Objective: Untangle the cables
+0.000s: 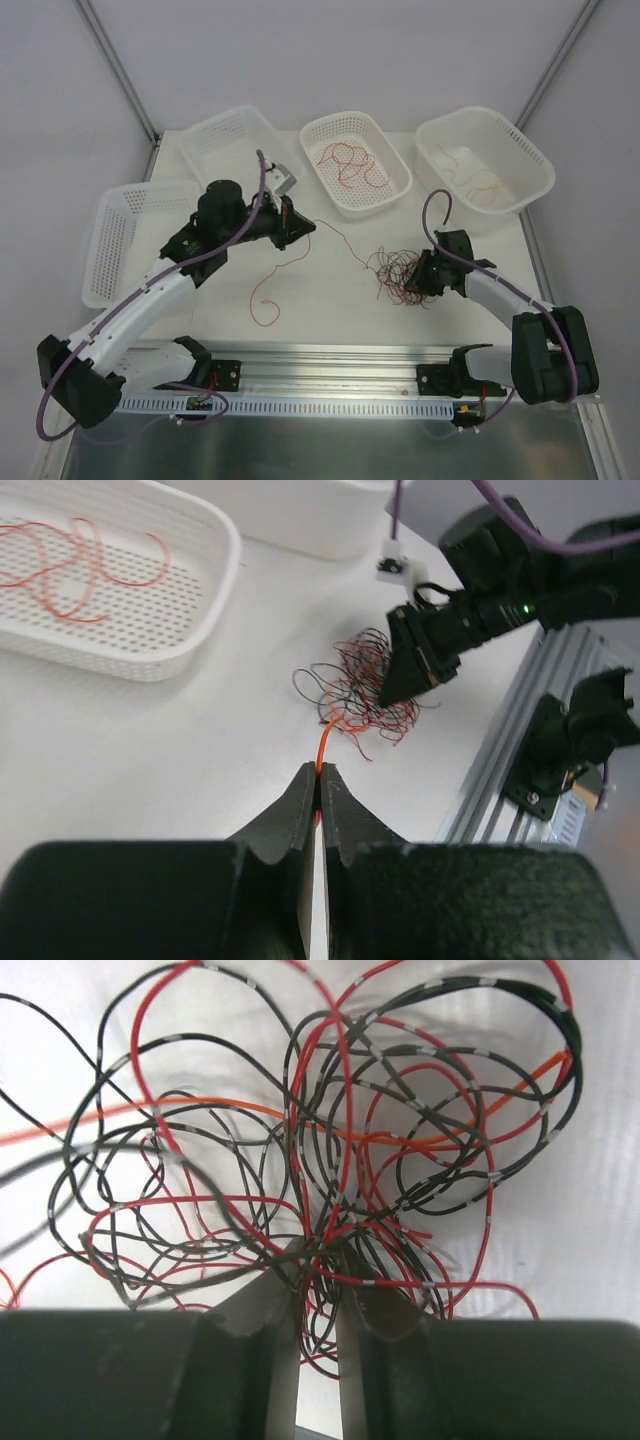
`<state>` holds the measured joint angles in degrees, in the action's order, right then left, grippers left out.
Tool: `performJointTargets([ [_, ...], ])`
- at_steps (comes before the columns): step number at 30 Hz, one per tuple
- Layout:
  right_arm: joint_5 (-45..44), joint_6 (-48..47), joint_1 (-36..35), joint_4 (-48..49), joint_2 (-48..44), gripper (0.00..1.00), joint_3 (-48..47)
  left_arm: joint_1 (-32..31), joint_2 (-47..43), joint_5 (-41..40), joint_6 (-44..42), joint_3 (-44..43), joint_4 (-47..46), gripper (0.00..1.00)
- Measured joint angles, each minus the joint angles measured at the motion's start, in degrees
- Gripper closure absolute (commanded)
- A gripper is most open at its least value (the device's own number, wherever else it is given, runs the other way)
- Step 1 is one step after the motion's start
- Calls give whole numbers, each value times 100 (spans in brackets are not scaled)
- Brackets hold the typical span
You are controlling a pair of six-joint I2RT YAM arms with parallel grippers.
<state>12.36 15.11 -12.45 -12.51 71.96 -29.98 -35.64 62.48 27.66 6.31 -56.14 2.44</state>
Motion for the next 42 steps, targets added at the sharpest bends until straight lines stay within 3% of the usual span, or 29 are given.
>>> performJointTargets([
  [7, 131, -13, 516, -24, -157, 82, 140, 645, -1471, -1224, 492, -214, 1113, 100],
  [13, 144, -33, 728, -144, -225, 80, 142, 839, -1657, -2691, 570, -992, 2277, 100],
  [21, 33, -87, 769, -348, -404, 74, 162, 837, -1611, -3862, 605, -1690, 3180, 100],
  [25, 17, -160, 774, -435, -555, 66, 164, 870, -1576, -3794, 605, -2041, 3351, 100],
  [34, -321, -516, 256, -1086, -1274, 30, -142, 874, -737, -2511, 800, -2122, 3244, 100],
  [42, -463, -1036, -748, -1373, -2378, 16, -1064, 772, 17, -1773, 1268, -2118, 2852, 100],
])
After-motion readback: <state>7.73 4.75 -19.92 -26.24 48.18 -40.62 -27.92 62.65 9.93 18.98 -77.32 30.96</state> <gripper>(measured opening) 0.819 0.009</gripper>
